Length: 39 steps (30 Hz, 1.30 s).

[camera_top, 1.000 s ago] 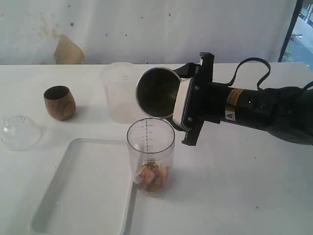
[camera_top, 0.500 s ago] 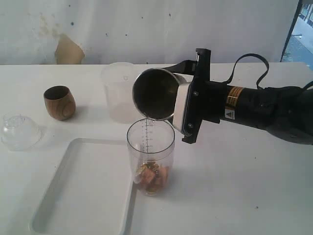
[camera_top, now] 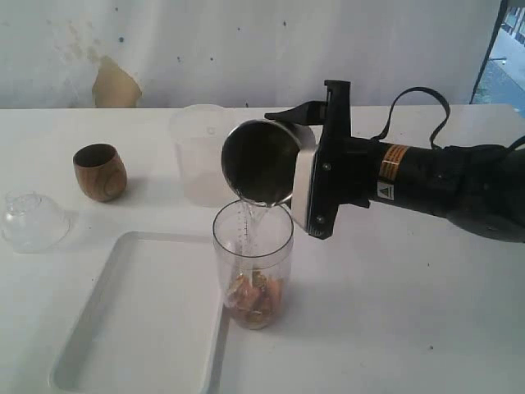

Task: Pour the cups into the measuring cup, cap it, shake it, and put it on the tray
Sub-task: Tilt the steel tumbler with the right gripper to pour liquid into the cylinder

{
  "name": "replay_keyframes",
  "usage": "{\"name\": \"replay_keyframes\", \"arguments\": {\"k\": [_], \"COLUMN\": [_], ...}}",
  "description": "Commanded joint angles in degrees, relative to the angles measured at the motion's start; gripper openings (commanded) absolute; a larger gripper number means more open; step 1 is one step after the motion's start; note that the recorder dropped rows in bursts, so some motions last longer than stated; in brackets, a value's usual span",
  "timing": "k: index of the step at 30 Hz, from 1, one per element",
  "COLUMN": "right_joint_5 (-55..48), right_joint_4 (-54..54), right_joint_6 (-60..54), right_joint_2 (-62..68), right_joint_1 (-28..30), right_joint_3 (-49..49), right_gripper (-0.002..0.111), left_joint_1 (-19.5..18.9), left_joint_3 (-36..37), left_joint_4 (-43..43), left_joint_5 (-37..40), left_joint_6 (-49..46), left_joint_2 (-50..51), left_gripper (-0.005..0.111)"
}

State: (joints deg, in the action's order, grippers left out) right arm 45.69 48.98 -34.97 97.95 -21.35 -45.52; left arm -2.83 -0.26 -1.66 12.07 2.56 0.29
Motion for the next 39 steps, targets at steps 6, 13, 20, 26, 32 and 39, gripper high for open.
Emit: {"name": "replay_keyframes", "arguments": {"k": [6, 13, 20, 26, 32, 39], "right_joint_5": [3.18, 3.18, 3.18, 3.18, 3.18, 1.99], "right_joint_4": [-4.22, -6.19, -11.16, -12.07, -13.21, -13.19], "right_joint_6": [-3.97, -7.33, -11.96, -13.85, -14.31, -14.31], "right_joint_2": [-0.77, -0.77, -0.77, -0.77, -0.77, -0.77], "right_joint_1": [-0.2, -0.2, -0.2, -0.2, -0.2, -0.2], "right_joint_3": [-0.7, -0.7, -0.7, -0.7, -0.7, -0.7], "right_gripper": [0.0, 0.0, 0.0, 0.0, 0.0, 0.0], "left_joint_1": [0.11, 0.11, 0.11, 0.11, 0.11, 0.11], "left_joint_3": [0.26, 0.26, 0.26, 0.26, 0.26, 0.26], "left_joint_4": [0.08, 0.08, 0.08, 0.08, 0.08, 0.08], "left_joint_5": [-0.51, -0.51, -0.51, -0.51, -0.51, -0.51], "left_joint_6": [0.01, 0.01, 0.01, 0.01, 0.01, 0.01], "left_joint_2": [-0.29, -0.29, -0.29, -0.29, -0.29, -0.29], "left_gripper": [0.0, 0.0, 0.0, 0.0, 0.0, 0.0]}}
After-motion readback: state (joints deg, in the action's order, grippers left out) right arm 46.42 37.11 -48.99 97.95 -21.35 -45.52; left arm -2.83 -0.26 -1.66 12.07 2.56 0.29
